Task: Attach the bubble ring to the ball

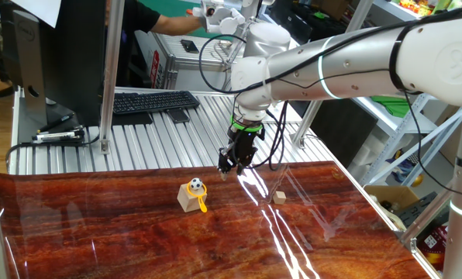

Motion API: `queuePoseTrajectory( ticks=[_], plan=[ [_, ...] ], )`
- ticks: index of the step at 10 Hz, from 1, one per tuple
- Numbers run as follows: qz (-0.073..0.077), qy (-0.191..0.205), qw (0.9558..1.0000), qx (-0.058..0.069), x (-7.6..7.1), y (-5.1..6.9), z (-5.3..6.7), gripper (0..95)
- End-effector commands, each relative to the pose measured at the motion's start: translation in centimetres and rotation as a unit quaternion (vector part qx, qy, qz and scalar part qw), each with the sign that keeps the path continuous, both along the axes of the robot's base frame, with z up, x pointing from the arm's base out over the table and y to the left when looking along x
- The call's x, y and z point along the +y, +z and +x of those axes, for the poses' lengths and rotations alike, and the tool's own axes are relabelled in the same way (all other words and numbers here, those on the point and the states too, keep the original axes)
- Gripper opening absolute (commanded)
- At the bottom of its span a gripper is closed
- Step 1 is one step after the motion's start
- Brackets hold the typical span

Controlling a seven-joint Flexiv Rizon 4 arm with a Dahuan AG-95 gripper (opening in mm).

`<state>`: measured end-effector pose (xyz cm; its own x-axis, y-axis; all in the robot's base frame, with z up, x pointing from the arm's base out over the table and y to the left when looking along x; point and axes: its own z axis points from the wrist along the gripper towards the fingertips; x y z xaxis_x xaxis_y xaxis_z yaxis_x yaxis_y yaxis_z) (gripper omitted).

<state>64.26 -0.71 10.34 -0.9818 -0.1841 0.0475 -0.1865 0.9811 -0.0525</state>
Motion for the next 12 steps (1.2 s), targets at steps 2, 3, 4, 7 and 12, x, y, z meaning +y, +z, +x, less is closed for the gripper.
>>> queuePoseTrajectory(
  ticks=[2,3,4,7,12],
  plan=[
    [-0.002,-0.008,1.0000,-0.004,0.00,-0.02,-0.02,0.0],
    [-0.008,-0.016,0.9998,-0.005,0.00,-0.02,-0.02,0.0],
    [-0.008,-0.022,0.9997,-0.006,0.00,-0.02,-0.02,0.0],
    [-0.001,-0.034,0.9994,-0.006,0.00,-0.02,-0.02,0.0],
    [0.006,-0.031,0.9991,-0.027,0.00,-0.02,-0.02,0.0]
  ],
)
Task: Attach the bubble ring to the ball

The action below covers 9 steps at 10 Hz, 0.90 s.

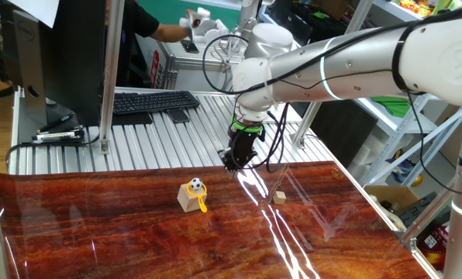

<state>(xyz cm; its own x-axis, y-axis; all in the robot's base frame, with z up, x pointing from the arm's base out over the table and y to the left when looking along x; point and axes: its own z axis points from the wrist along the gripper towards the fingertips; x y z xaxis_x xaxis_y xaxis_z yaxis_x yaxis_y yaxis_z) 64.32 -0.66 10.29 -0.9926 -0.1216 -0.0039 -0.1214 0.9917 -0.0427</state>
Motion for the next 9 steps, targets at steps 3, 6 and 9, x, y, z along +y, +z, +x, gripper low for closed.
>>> queuePoseTrajectory(
  ticks=[3,6,9],
  plan=[
    [0.007,0.002,0.9994,-0.033,-0.05,0.03,-0.08,0.0],
    [0.017,0.005,0.9993,-0.033,-0.05,0.03,-0.08,0.0],
    [0.023,0.005,0.9995,-0.021,-0.05,0.03,-0.08,0.0]
  ],
)
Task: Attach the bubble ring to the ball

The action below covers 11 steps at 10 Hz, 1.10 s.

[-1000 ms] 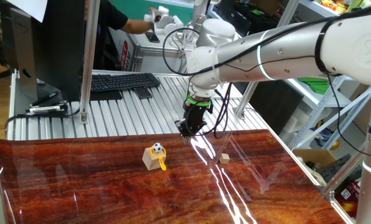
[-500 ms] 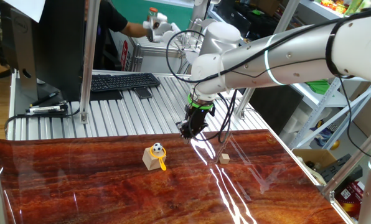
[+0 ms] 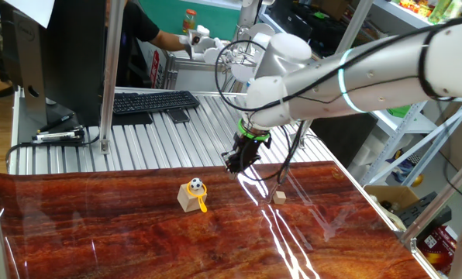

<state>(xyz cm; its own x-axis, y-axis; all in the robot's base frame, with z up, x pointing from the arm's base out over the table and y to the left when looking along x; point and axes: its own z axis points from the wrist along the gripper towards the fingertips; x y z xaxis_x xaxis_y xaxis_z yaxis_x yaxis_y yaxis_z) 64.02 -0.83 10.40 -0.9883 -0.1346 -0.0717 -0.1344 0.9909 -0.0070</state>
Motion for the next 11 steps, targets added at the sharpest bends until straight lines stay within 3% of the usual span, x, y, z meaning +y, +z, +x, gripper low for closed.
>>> queuePoseTrajectory(
  ticks=[1,4,9,11],
  plan=[
    [0.001,0.000,0.9999,0.011,0.1,-0.1,0.2,0.0],
    [0.014,0.010,0.9998,0.013,-0.8,0.0,-0.3,0.0],
    [0.019,0.024,0.9994,0.014,-2.5,0.1,-1.7,0.0],
    [0.020,0.022,0.9994,0.018,-2.4,0.3,-1.8,0.0]
  ],
)
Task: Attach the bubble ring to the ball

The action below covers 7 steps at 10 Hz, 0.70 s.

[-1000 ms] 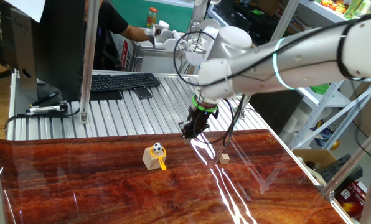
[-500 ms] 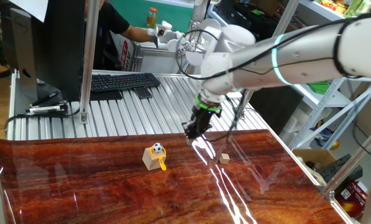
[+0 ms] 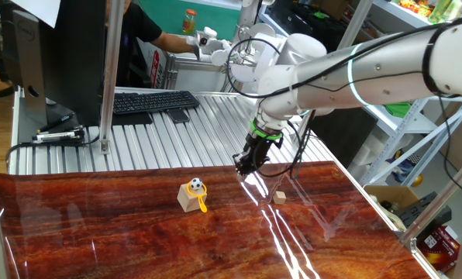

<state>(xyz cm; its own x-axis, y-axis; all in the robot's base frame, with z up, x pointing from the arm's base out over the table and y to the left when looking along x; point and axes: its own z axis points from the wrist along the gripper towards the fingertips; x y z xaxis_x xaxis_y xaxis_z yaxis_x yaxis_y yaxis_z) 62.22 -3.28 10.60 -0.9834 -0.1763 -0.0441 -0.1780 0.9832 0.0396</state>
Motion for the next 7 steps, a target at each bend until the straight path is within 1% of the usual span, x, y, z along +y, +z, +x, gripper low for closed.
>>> queuePoseTrajectory(
  ticks=[1,2,3,4,5,6,7],
  plan=[
    [0.000,0.000,1.0000,0.001,0.1,0.3,0.0,0.0],
    [0.000,-0.002,1.0000,0.006,0.4,1.0,-0.2,0.0],
    [-0.002,-0.007,1.0000,0.006,1.0,1.6,-0.6,0.0],
    [-0.006,-0.013,0.9999,0.006,2.1,2.4,-1.5,0.0],
    [-0.008,-0.018,0.9998,0.009,2.9,2.9,-2.3,0.0],
    [-0.010,-0.022,0.9996,0.013,3.1,2.9,-2.5,0.0],
    [-0.009,-0.019,0.9997,0.013,3.1,2.9,-2.5,0.0]
  ],
)
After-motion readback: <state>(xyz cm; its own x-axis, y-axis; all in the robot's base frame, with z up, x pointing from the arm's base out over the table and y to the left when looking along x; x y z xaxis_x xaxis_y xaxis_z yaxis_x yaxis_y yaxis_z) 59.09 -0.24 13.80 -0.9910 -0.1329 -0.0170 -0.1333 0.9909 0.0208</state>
